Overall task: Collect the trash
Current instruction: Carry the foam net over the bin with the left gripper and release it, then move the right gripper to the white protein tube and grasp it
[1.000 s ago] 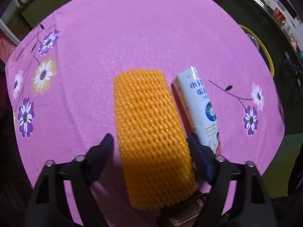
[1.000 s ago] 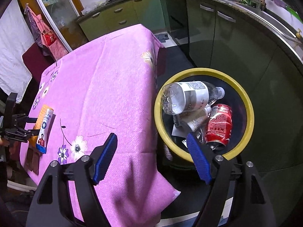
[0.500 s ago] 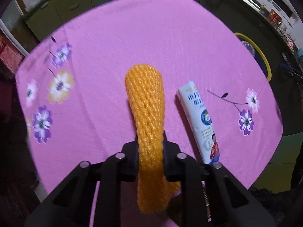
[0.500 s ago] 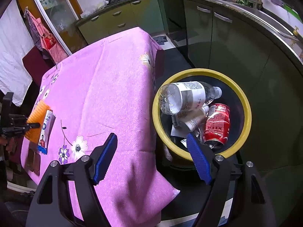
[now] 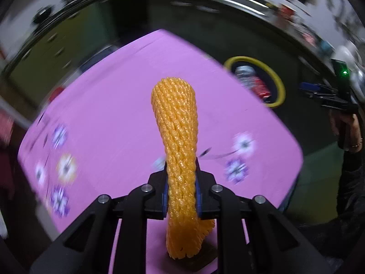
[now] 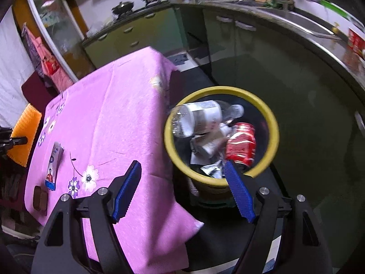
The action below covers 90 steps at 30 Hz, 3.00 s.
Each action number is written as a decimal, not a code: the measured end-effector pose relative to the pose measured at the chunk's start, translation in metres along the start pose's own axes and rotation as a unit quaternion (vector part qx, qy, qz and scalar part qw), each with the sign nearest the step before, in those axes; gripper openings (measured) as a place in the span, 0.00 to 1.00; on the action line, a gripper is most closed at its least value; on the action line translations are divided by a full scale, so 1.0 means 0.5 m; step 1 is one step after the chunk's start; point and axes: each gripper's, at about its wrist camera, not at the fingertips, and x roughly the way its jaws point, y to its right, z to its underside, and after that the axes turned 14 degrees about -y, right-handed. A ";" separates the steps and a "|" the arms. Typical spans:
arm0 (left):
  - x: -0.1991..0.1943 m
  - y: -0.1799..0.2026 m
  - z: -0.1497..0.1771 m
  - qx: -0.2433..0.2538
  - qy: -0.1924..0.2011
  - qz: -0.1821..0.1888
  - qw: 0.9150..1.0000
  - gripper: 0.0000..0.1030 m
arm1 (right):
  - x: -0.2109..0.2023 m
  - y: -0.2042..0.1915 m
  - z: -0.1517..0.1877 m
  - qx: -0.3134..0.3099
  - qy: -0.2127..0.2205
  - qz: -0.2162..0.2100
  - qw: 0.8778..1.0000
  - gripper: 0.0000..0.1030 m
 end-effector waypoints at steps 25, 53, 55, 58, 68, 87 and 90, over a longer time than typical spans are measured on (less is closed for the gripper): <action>0.337 0.446 -0.544 0.159 -0.032 0.032 0.986 0.57 | -0.067 0.208 0.183 0.115 0.010 0.015 0.993 0.73; -0.081 -0.048 0.192 -0.145 0.149 -0.003 0.978 0.83 | 0.057 -0.364 0.055 -0.144 -0.036 -0.099 0.984 0.73; -0.076 -0.073 0.250 -0.174 0.154 -0.005 0.973 0.84 | 0.090 -0.450 0.044 -0.180 -0.053 -0.118 0.975 0.73; -0.072 -0.099 0.319 -0.205 0.160 -0.014 0.966 0.85 | 0.150 -0.546 0.033 -0.210 -0.080 -0.122 0.967 0.70; -0.055 -0.118 0.411 -0.234 0.160 -0.032 0.959 0.86 | 0.265 -0.660 0.012 -0.225 -0.127 -0.085 0.962 0.58; -0.036 -0.108 0.408 -0.222 0.148 -0.028 0.963 0.88 | 0.234 -0.610 -0.005 -0.209 -0.095 -0.065 0.971 0.28; -0.038 -0.096 0.401 -0.212 0.149 -0.029 0.965 0.88 | 0.180 -0.539 -0.019 -0.179 -0.064 -0.055 0.980 0.28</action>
